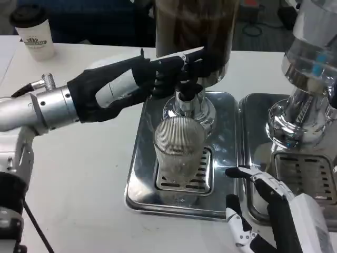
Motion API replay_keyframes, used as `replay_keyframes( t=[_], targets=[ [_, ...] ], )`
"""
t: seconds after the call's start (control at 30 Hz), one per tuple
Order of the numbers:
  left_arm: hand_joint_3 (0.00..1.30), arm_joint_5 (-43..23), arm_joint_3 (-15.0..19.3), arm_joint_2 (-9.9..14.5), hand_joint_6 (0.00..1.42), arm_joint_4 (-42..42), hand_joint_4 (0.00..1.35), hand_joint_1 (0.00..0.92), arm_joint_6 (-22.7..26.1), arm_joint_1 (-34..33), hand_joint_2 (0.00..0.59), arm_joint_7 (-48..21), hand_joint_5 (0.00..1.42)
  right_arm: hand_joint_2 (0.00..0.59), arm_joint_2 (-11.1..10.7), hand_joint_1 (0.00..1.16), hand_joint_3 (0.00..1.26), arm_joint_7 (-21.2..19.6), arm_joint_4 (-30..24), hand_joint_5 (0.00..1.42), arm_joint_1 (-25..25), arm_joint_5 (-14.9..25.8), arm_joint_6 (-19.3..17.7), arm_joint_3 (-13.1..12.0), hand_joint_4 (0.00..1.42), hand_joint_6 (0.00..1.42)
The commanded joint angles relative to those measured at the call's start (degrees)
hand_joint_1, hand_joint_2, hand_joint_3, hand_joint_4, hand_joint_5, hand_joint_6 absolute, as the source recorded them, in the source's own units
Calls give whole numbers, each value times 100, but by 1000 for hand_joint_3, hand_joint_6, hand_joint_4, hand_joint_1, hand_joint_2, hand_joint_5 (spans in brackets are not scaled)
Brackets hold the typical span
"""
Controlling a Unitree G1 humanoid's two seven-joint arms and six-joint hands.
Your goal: Grasp the cup under the faucet to collect the drink, then remove the cup.
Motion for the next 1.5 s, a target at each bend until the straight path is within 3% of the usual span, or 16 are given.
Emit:
replay_keyframes(
  t=[0.03,0.33,1.0,1.5],
  targets=[
    [41,565,-264,240,0,142,0,0,-178,257,5,131,0,497,-4,517,370,27,13,184,-70,75,-6,-56,234,113],
    [38,907,-560,377,0,144,0,0,-827,343,4,498,0,497,-10,517,370,21,-5,184,-98,149,-15,-131,234,113],
    [26,1363,-1039,643,0,28,0,0,-1531,432,2,1164,0,505,124,505,361,174,-204,184,-123,691,-18,-430,223,127],
    [26,1594,-1267,746,0,58,0,0,-1843,403,1,1503,0,489,128,497,296,555,-134,184,-338,1694,-247,-647,179,173]
  ],
)
